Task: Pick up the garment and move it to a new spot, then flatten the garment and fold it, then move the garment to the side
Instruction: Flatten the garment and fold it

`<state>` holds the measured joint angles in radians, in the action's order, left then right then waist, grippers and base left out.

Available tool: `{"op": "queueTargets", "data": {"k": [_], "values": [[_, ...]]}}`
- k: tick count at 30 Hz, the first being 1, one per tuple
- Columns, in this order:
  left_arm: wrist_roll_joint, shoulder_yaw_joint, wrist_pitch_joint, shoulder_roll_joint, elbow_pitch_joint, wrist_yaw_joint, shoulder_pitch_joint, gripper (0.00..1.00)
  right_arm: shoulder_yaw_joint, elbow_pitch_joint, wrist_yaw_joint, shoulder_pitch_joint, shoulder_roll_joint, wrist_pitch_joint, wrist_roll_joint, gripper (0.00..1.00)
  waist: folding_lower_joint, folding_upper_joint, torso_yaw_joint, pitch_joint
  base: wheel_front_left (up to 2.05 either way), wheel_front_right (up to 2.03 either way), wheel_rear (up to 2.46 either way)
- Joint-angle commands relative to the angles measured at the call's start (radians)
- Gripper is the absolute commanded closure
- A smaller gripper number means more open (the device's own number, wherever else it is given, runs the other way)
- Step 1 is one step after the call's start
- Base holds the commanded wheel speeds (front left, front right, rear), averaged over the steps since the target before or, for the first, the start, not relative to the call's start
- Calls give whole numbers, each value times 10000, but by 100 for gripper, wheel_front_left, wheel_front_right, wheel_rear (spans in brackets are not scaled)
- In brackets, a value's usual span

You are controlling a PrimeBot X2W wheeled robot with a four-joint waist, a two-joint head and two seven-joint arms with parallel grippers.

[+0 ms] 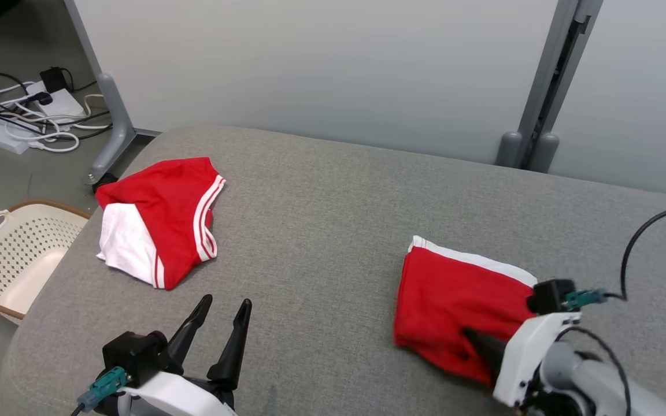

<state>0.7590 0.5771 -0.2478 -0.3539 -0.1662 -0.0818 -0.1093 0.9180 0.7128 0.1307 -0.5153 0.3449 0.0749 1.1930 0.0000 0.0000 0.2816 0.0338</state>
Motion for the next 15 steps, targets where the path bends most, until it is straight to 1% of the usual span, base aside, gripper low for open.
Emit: {"op": "queueTargets", "data": {"k": [1,5,8,12,15], "values": [[46,-29,-47,5,12,-25,-20,0,51,-186,3,222,-16,105,140,100,0,0,58,22,0,0,0],[51,-44,-59,-25,51,-54,26,0,421,-1348,3,679,-54,388,453,100,0,0,133,56,0,0,0],[77,-93,-71,-80,69,-74,99,0,761,-2098,3,979,40,618,451,100,0,0,80,66,0,0,0],[61,-100,-76,-101,107,-117,121,0,1140,-2728,3,1139,41,894,313,100,0,0,-98,56,0,0,0],[41,-91,-69,-86,157,-159,84,0,1110,-3164,3,1082,151,750,258,100,0,0,-244,53,0,0,0]]}}
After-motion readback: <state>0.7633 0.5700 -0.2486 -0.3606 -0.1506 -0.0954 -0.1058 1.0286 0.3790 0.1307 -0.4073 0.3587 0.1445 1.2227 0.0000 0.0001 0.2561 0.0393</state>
